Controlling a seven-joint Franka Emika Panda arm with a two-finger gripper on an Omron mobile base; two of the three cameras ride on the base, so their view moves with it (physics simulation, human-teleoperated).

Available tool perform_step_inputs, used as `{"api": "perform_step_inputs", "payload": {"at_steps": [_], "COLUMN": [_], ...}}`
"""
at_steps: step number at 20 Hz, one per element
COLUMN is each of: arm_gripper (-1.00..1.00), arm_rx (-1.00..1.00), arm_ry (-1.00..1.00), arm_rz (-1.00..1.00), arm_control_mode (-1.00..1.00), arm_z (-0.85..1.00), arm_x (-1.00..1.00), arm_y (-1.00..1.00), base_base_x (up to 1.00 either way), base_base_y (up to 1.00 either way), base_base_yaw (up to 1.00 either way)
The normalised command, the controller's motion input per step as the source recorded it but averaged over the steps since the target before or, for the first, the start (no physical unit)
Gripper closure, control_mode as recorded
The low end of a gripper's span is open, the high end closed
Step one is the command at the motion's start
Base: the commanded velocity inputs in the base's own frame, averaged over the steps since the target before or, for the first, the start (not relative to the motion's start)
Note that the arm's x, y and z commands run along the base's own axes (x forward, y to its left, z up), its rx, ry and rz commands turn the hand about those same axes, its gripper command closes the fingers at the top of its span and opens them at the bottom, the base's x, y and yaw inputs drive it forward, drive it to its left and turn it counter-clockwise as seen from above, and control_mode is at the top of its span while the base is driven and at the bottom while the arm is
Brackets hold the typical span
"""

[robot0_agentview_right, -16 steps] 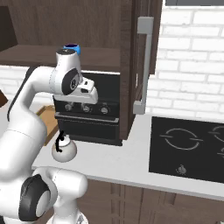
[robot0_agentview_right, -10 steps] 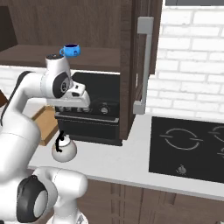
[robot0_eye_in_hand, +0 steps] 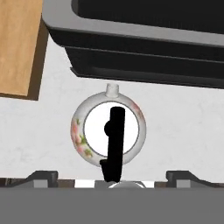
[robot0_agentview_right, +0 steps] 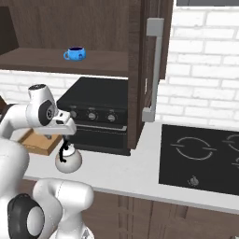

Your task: Pick the kettle from the counter and place it on the tray. Then pick the mug from the cabinet and place it on the tray. Then close the cabinet doors.

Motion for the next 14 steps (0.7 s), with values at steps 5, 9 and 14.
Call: {"api": "perform_step_inputs", "payload": {"at_steps": [5, 9, 14], "arm_gripper": [-1.00, -1.00, -1.00], "arm_rx": [0.09, 0.01, 0.00], "arm_ry": [0.15, 0.01, 0.00], "arm_rz": [0.00, 0.00, 0.00], "arm_control_mode": [-1.00, -1.00, -1.00], "arm_z": [-0.29, -0.30, -0.35], "arm_x": [0.45, 0.11, 0.00], "arm_y": [0.00, 0.00, 0.00], "base_base_x": [0.00, 0.00, 0.00], "base_base_y": [0.00, 0.00, 0.00], "base_base_yaw": [0.00, 0.00, 0.00]}}
